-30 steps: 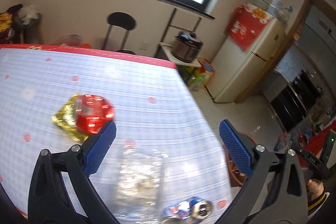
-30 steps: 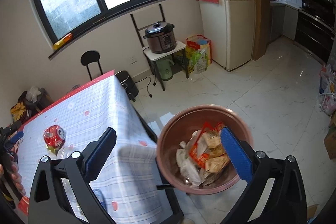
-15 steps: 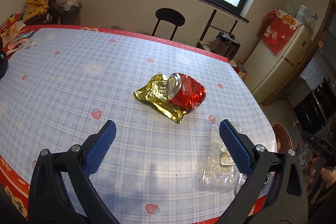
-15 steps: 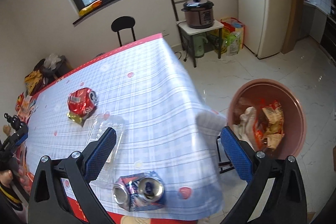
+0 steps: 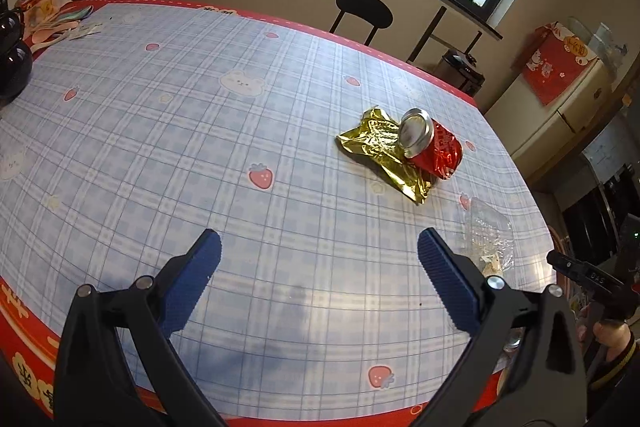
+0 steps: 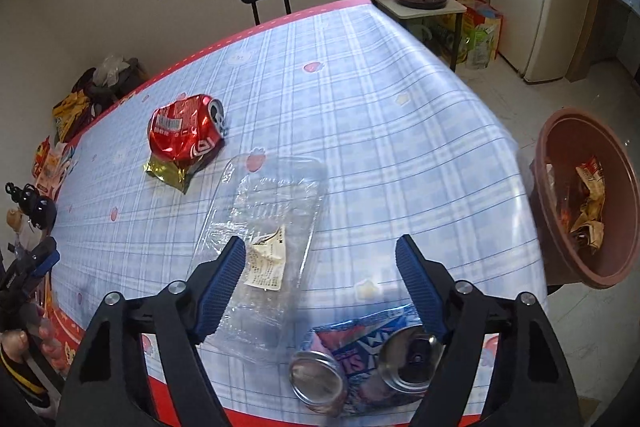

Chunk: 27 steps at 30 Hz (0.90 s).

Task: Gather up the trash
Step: 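Grasp the clear plastic container with the receipt using the right gripper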

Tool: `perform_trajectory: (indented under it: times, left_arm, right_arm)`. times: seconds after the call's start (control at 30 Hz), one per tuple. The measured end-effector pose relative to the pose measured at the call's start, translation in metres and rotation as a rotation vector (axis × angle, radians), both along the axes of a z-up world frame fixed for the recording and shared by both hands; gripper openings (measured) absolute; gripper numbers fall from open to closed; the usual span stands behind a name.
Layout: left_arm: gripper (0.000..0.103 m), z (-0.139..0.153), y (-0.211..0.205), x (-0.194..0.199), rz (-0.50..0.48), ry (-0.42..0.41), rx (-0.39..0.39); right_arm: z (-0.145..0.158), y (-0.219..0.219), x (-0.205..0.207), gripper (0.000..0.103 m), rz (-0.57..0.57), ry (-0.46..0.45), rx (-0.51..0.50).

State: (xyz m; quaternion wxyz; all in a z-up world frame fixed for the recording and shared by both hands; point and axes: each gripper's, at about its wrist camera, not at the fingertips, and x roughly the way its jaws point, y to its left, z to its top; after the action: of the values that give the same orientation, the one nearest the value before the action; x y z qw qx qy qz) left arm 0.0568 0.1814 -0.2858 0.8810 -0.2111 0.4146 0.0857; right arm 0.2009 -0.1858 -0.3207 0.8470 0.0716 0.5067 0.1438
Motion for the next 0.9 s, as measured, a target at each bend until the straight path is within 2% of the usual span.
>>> perform_trajectory:
  times: [0.23, 0.4, 0.5, 0.57, 0.7, 0.8, 0.9]
  left_arm:
    - [0.097, -0.014, 0.021, 0.001, -0.003, 0.031, -0.019]
    - [0.097, -0.019, 0.027, 0.003, -0.004, 0.039, -0.031]
    - [0.097, -0.022, 0.027, 0.005, -0.006, 0.042, -0.043]
    - [0.097, -0.023, 0.025, 0.008, -0.009, 0.043, -0.049]
    - [0.097, -0.022, 0.016, 0.016, -0.025, 0.037, -0.053]
    - [0.097, -0.022, 0.008, 0.021, -0.04, 0.037, -0.055]
    - [0.097, -0.022, -0.001, 0.027, -0.052, 0.038, -0.058]
  right_arm:
    - [-0.031, 0.043, 0.002, 0.053, 0.03, 0.073, -0.037]
    - [-0.043, 0.047, 0.004, 0.038, 0.009, 0.109, -0.066]
    - [-0.046, 0.046, 0.006, 0.034, 0.006, 0.124, -0.069]
    - [-0.05, 0.044, 0.006, 0.031, 0.011, 0.149, -0.05]
    - [-0.059, 0.039, 0.006, 0.018, 0.01, 0.187, -0.038]
    - [-0.059, 0.036, 0.006, 0.011, 0.016, 0.182, -0.026]
    - [-0.052, 0.035, 0.006, 0.009, 0.038, 0.159, -0.007]
